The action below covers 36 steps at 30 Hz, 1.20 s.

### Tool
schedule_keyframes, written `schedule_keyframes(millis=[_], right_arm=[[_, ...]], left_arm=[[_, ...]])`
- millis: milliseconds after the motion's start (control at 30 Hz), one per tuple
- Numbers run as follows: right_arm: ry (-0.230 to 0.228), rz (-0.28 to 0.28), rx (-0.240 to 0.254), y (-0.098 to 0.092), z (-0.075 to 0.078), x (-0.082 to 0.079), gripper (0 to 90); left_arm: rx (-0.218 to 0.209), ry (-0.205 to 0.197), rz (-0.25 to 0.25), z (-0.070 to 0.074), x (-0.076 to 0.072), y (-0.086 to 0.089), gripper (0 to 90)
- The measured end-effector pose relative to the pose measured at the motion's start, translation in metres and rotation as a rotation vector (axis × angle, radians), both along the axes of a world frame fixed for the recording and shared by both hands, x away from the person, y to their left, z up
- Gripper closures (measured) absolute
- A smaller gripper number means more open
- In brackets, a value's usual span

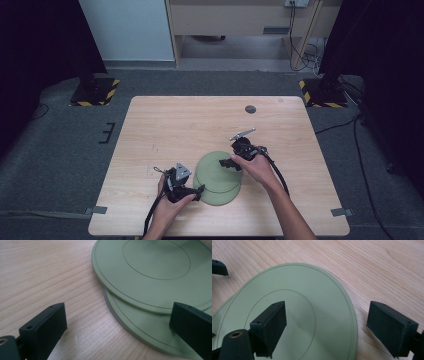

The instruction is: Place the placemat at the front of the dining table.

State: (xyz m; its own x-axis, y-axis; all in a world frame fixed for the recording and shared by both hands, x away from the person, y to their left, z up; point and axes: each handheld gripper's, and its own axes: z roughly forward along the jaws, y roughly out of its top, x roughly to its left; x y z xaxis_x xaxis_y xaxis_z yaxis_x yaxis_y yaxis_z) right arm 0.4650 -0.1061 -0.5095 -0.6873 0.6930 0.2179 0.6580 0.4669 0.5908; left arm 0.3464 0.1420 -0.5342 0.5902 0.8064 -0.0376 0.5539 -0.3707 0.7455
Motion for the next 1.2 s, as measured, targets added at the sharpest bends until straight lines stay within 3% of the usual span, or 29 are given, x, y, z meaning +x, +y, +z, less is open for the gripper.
schedule_keyframes(millis=[467,1200], right_arm=[[0.020,0.022,-0.003,0.0063,-0.0082,0.0024,15.9],[0.031,0.037,0.013,0.0055,-0.0038,0.0001,22.2]], left_arm=[[0.002,-0.001,0.002,0.0000,0.0000,-0.0003,0.7],[-0.004,0.015,0.011,-0.0002,0.0011,-0.0002,0.1]])
